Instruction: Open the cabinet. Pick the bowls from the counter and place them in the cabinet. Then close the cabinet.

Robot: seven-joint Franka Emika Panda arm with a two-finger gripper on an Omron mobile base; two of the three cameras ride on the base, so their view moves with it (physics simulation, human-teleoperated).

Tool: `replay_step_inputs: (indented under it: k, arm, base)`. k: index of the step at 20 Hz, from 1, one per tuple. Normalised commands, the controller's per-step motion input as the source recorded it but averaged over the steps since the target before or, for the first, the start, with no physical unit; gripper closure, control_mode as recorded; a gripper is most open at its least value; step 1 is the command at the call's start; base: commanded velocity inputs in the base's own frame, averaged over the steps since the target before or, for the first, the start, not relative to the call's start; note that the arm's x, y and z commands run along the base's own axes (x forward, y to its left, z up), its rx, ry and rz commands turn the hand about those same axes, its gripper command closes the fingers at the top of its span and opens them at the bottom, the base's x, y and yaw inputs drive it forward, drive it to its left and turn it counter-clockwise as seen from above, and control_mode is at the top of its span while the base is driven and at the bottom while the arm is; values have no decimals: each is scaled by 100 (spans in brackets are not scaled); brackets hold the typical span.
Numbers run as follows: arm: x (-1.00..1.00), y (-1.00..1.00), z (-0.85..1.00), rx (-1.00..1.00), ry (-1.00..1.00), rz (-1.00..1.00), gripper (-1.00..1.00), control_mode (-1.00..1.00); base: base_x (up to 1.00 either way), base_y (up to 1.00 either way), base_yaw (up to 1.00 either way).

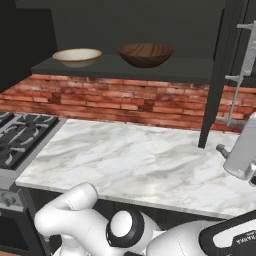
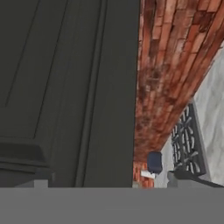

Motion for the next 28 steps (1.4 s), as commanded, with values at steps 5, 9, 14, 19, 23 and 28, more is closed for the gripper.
replay_step_inputs:
  k: [5, 9, 14, 19, 23, 28]
  arm:
    - [39, 25, 0, -1, -5, 6, -100, -100]
    - [13, 68, 0, -7, -12, 1, -100, -100]
    - [13, 80, 0, -10, -13, 0, -100, -100]
    - [18, 74, 0, -11, -11, 0, -100, -100]
    - [20, 64, 0, -8, -11, 0, -100, -100]
    - [33, 46, 4, -4, -10, -1, -100, -100]
  base:
    - [0, 0, 0]
    - [0, 0, 0]
    - [0, 0, 0]
    - [0, 0, 0]
    - [0, 0, 0]
    - [0, 0, 0]
